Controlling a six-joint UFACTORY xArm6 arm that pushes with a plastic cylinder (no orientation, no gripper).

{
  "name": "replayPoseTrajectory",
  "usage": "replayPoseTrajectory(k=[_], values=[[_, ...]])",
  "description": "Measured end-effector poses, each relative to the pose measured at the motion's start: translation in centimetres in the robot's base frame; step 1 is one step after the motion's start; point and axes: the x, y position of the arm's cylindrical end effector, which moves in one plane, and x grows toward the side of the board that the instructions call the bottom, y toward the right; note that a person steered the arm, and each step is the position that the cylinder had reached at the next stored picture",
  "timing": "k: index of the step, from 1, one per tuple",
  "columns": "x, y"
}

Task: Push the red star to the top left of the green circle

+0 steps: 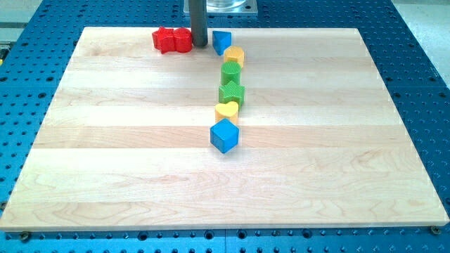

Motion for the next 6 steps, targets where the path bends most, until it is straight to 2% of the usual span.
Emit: replayPoseTrajectory(k=[2, 3, 4, 5, 6], values=[[4.4, -7.2], [6.6, -14.0], [4.8, -21.5], [0.3, -21.9], [-1.4, -17.5]])
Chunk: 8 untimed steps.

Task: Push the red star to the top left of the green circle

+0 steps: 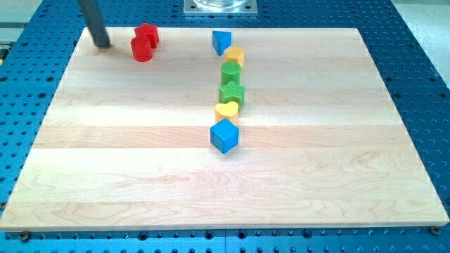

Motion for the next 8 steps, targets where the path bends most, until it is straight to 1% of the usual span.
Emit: replayPoseTrajectory(k=[1, 2, 3, 4, 5, 8], values=[[-2.5, 2.3], [-1.6, 7.4], [3.2, 15.5], [6.1, 19.5], [6.5, 18.0], [6.5, 17.2]])
